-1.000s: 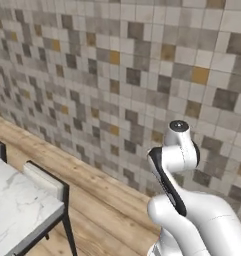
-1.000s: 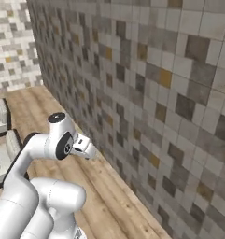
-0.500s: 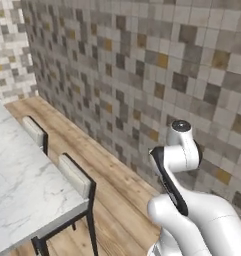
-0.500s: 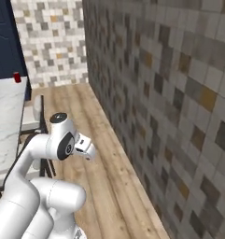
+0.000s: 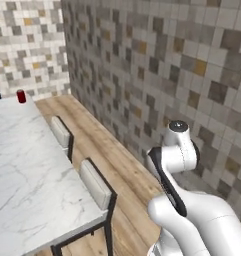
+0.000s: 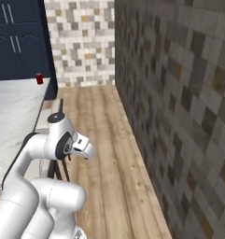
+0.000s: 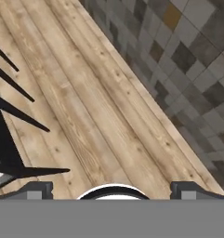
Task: Four empty soda cans are scattered around the kitchen. Gather all the cans and cluster them next to the stove for recycling.
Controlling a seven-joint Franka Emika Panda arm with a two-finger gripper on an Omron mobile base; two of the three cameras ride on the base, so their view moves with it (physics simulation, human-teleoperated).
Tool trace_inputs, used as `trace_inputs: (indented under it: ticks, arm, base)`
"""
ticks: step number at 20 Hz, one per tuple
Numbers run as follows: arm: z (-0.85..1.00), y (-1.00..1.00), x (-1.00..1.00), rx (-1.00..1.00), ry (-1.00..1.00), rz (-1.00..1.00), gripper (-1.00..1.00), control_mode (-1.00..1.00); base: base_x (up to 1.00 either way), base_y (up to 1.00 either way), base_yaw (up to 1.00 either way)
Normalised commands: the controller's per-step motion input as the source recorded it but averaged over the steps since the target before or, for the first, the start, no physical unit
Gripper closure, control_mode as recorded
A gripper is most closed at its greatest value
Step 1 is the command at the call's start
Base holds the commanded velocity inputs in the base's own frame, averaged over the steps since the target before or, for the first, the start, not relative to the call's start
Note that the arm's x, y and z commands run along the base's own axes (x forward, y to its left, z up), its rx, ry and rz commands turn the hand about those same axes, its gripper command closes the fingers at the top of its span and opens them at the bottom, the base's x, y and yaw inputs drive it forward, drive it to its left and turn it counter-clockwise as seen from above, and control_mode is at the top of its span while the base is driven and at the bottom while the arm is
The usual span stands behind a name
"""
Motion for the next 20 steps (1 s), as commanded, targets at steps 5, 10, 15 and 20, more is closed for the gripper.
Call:
trace_inputs:
  ticks: [5, 10, 15, 20]
  arm:
    - [0.0, 0.0, 0.0, 0.0, 0.0, 0.0, -1.0, 1.0]
    - [0.0, 0.0, 0.0, 0.0, 0.0, 0.0, -1.0, 1.0]
    - [0.0, 0.0, 0.0, 0.0, 0.0, 0.0, -1.0, 1.0]
    - [0.0, 0.0, 0.0, 0.0, 0.0, 0.0, -1.0, 1.0]
  base:
    - [0.61, -0.19, 0.19]
    - [0.49, -0.3, 0.17]
    - [0.45, -0.32, 0.16]
    - [0.55, -0.26, 0.15]
